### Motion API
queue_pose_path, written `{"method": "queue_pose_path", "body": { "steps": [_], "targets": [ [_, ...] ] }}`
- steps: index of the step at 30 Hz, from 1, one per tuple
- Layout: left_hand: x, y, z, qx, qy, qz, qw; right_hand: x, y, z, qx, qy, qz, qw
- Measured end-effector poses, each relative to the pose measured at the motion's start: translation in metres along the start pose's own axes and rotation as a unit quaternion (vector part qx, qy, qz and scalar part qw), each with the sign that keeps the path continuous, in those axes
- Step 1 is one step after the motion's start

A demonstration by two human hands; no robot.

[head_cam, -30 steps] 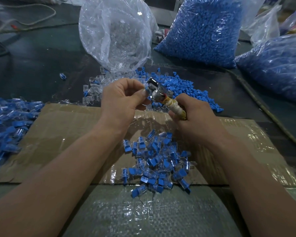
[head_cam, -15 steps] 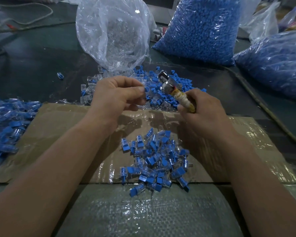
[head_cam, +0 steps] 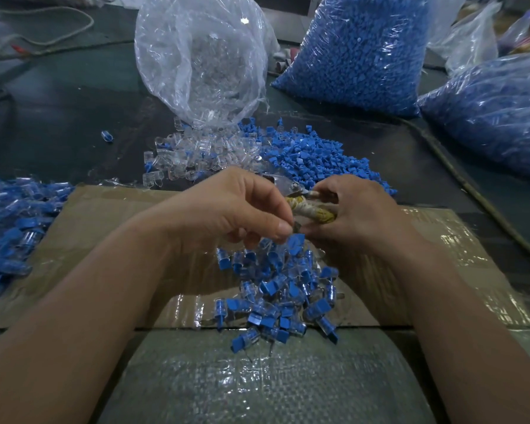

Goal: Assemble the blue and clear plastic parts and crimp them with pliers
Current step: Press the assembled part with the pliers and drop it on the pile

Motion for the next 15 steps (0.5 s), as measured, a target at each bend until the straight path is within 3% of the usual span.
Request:
{"method": "queue_pose_path", "body": {
  "steps": [9,12,15],
  "targets": [
    [0.003,-0.013,0.003,-0.062,0.018,0.055,0.996,-0.002,-0.008,-0.003,0.013,-0.001,0.033,0.999],
    [0.001,0.01,-0.001,-0.036,0.0,-0.054,0.998,-0.002,-0.009,-0.004,0.01,0.002,0.045,0.999],
    [0.009,0.056,0.004,0.047,-0.026,-0.261,0.964,-0.003,-0.01,-0.004,0.002,0.007,0.054,0.999]
  ]
}}
Point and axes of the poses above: each hand's wrist, its own x-axis away from the middle knuckle, its own y-axis out of the back of the hand, z = x × y, the point moved 10 cm from there along -x, towards the middle knuckle, and after that the axes turned 3 degrees about x, right-handed, at the moved point
